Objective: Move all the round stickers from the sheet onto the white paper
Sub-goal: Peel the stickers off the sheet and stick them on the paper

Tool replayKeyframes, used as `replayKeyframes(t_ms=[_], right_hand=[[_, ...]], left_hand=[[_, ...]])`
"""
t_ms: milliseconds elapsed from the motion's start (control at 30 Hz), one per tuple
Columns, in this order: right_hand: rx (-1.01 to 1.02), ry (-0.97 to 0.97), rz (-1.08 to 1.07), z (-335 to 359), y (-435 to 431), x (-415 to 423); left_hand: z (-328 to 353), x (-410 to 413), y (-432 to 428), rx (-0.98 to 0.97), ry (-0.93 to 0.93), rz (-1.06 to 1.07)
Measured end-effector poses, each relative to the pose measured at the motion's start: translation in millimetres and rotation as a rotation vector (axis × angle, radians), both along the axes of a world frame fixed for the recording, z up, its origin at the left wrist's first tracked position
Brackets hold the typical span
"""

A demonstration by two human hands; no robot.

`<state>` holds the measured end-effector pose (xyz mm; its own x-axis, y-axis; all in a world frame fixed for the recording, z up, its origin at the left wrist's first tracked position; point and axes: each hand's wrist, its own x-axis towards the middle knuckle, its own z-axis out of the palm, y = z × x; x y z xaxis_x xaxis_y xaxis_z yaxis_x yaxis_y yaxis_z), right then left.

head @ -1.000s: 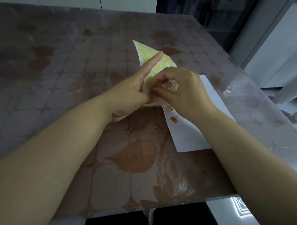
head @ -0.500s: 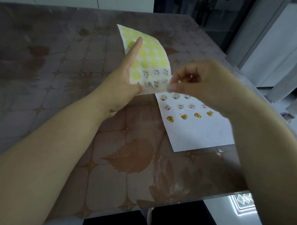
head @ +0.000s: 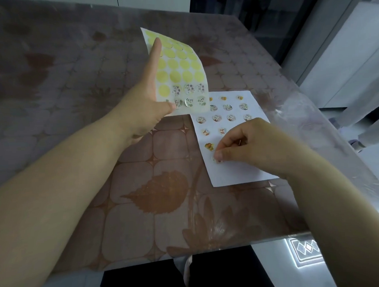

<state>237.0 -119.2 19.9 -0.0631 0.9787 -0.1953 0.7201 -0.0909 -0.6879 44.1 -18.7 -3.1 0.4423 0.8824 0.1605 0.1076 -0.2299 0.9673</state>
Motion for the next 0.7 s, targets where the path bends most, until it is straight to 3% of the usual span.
replayKeyframes(t_ms=[267, 467, 700], right_hand=[[-0.017, 0.003, 0.017, -1.0, 2.0, -1.4], [0.057, -0.075, -0.119, -8.6, 6.0, 1.2], [0.126, -0.101, -0.008, -4.1, 8.0, -2.0]], left_hand=[[2.5, 0.7, -4.5, -0.040, 0.028, -0.023], [3.1, 0.2, -5.5, -0.053, 0.029, -0.028], [1.9, 1.3, -3.7, -0.012, 0.011, -0.060]])
